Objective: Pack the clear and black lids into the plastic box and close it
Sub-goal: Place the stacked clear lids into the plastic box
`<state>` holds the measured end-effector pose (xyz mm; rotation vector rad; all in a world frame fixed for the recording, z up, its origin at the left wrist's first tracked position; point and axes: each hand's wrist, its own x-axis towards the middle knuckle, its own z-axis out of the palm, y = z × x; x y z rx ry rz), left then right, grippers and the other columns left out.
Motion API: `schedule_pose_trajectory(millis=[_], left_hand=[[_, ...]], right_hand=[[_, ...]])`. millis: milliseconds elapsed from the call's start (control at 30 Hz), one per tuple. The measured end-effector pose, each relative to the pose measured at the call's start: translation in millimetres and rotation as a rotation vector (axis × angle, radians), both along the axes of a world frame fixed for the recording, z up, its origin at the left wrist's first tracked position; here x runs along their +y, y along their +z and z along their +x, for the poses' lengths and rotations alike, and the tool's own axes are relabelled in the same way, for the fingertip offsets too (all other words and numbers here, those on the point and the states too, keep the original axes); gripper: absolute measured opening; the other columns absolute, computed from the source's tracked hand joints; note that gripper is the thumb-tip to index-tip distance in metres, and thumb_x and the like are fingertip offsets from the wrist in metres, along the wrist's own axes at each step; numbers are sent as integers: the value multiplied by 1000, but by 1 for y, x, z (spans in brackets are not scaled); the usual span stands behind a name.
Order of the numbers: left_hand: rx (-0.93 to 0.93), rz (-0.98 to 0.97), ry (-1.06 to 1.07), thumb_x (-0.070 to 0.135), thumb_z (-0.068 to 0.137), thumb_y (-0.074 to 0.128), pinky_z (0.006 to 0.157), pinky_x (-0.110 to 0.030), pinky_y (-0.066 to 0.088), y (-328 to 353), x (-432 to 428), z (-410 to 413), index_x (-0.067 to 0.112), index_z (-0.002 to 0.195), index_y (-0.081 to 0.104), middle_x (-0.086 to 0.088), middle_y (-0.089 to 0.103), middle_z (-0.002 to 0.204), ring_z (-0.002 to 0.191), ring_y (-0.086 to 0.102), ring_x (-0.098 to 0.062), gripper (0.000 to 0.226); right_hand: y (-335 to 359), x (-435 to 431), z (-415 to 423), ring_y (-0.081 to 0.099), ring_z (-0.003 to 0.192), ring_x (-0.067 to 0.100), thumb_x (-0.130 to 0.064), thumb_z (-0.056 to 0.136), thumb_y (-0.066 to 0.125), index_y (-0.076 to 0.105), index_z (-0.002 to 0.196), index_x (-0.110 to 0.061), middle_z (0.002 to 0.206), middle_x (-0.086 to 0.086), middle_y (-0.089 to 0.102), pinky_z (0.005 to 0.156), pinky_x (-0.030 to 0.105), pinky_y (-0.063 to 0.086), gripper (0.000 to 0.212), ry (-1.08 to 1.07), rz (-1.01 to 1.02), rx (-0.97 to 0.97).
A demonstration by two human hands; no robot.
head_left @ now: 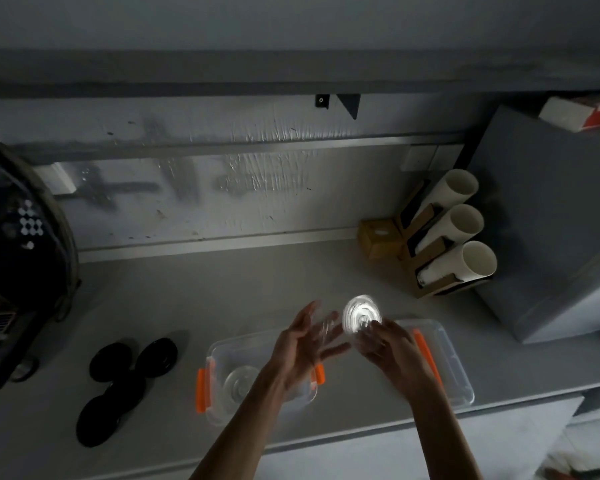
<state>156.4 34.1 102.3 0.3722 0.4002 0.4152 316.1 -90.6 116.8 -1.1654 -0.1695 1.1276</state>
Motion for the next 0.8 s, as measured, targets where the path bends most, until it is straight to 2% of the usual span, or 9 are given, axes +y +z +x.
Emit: schedule_pose_trajectory(millis=[100,200,267,367,433,533,667,733,800], left_hand=[[9,58,-57,13,92,42,104,-76,27,-1,-2,-1,23,135,52,-21,53,140,128,50,-46,45],[40,109,-97,15,91,47,100,-73,32,5,-3,0,21,143,43,-20,42,149,137,36,-43,53],[41,140,-115,14,91,46,100,-72,35,9,-4,2,21,143,44,-16,45,148,136,40,-42,52],[42,149,-113,12,93,42,109,-73,24,14,-6,3,21,142,45,-13,49,146,137,40,-42,50],[64,151,-111,11,96,39,109,-73,23,14,-7,4,22,142,45,-12,49,146,136,42,-42,48],[139,209,-120,11,101,36,99,-65,43,15,-10,4,25,139,49,-14,54,141,120,59,-39,43],[209,213,11,10,100,46,75,-50,59,14,-15,12,21,135,53,-14,64,127,96,72,-30,38],[267,229,105,7,100,43,81,-51,57,15,-15,16,17,135,52,-12,66,121,94,71,-31,37],[313,248,223,6,101,40,91,-55,50,13,-14,17,8,130,49,-16,63,123,101,66,-36,30]], right_hand=[[-2,0,-7,73,92,27,-13,85,68,63,106,-14,104,13,75,72,37,60,22,-19,-30,-154],[1,5,-19,74,80,21,-15,81,71,64,102,-25,97,7,76,61,29,58,24,-82,-45,-263],[0,9,-24,73,79,21,-11,83,71,65,109,-24,95,5,75,67,35,61,29,-76,-49,-349],[-3,14,-33,72,88,28,-10,91,64,60,126,-18,101,9,72,80,48,61,36,-103,-119,-486],[-4,18,-41,72,90,26,-17,94,61,56,133,-20,104,7,71,79,49,61,39,-153,-202,-646],[-7,23,-51,67,86,17,-23,99,52,54,133,-18,106,10,67,73,41,60,35,-262,-233,-868],[-12,30,-52,55,106,23,-19,102,41,49,134,-21,123,15,49,89,47,54,32,-323,-251,-795],[-9,29,-50,56,109,29,-23,103,40,47,134,-22,126,15,47,87,53,56,32,-339,-236,-727],[-5,21,-40,54,108,28,-26,103,41,48,133,-24,128,10,44,77,49,58,32,-412,-245,-663]])
